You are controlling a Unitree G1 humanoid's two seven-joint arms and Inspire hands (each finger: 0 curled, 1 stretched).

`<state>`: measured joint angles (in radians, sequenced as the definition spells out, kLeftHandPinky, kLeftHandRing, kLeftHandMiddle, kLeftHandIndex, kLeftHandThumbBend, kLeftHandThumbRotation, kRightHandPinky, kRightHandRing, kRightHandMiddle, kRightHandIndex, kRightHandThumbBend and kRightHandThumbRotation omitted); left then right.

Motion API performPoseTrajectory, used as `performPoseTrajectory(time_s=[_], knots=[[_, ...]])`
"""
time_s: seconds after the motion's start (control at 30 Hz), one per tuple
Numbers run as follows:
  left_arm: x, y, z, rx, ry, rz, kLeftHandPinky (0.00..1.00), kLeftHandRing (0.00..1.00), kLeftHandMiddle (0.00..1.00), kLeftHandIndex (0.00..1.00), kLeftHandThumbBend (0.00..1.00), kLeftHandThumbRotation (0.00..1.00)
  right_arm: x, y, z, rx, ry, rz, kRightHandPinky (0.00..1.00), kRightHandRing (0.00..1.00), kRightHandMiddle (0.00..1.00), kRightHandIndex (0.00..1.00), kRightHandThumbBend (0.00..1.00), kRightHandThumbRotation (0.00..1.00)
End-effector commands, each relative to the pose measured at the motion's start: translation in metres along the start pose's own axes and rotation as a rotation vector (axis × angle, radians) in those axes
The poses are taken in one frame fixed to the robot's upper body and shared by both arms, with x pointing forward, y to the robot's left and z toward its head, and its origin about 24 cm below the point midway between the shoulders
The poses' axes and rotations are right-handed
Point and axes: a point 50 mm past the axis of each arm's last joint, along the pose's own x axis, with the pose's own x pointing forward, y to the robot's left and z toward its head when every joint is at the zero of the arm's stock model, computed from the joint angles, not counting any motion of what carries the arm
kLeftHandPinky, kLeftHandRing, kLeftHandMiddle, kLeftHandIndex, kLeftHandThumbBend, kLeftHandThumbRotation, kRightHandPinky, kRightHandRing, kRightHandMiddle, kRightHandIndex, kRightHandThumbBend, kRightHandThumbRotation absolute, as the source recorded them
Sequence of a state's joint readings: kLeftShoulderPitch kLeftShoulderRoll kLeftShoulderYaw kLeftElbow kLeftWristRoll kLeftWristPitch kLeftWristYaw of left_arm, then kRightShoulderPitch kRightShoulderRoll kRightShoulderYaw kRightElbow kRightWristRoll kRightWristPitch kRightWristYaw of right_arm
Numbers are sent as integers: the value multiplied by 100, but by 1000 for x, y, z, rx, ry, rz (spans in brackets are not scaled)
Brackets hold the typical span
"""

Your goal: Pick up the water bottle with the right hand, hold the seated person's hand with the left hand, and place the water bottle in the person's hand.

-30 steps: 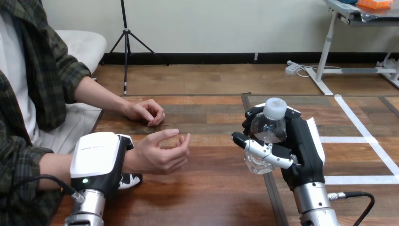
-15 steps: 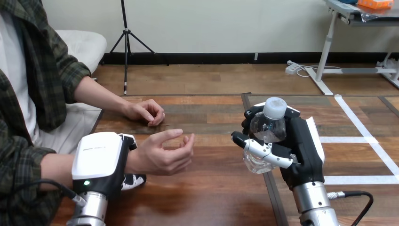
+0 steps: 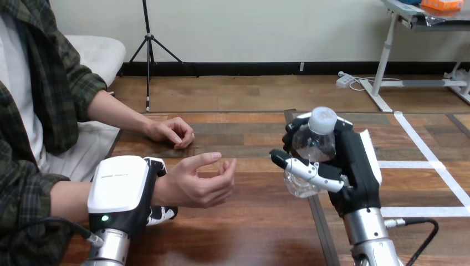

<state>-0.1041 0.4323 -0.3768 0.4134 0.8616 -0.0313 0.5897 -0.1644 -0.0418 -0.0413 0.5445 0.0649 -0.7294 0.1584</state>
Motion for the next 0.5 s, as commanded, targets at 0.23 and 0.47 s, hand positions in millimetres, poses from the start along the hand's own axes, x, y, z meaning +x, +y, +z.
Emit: performPoseTrajectory(time_s=[0.23, 0.47], knots=[[10, 20, 16, -24, -91, 115, 26, 28, 32, 33, 84, 0, 39, 12, 40, 8, -204, 36, 36, 41, 46, 47, 74, 0], [9, 21, 18, -26, -111, 130, 25, 28, 31, 32, 83, 0, 42, 16, 45, 24, -223, 43, 36, 41, 46, 47, 75, 0]])
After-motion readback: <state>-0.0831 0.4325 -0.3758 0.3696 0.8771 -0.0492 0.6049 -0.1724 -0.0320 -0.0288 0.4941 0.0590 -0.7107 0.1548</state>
